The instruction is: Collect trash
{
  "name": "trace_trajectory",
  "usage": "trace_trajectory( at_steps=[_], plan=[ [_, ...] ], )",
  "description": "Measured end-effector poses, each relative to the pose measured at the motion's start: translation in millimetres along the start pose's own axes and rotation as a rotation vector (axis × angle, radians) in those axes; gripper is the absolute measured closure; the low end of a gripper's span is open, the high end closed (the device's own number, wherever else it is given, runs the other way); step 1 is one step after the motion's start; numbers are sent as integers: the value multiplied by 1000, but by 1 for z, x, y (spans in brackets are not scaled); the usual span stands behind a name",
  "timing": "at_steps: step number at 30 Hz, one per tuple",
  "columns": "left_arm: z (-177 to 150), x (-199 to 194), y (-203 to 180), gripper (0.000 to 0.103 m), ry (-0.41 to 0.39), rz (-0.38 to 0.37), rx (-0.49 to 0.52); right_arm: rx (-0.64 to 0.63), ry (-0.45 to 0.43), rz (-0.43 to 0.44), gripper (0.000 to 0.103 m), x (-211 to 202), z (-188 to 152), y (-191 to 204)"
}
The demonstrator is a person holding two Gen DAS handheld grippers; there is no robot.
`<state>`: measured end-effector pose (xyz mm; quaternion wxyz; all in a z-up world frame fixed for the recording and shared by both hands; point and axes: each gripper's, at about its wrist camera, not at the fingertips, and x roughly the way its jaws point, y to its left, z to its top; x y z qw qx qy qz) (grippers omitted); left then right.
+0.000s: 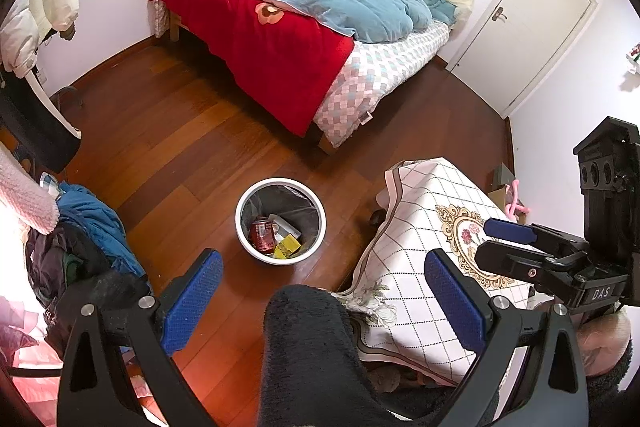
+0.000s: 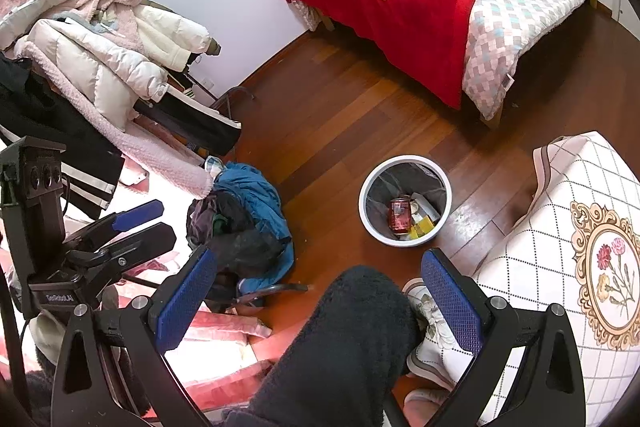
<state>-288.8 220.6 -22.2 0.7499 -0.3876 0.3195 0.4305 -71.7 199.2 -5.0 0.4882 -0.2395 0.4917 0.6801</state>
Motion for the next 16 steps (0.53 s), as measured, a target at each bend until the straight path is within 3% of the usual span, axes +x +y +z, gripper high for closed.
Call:
trace_trajectory(
  at_steps=[16],
  plan=[
    [-4, 0, 1, 0, -9, 9, 0, -19, 1, 17, 0, 1, 0, 11]
  ],
)
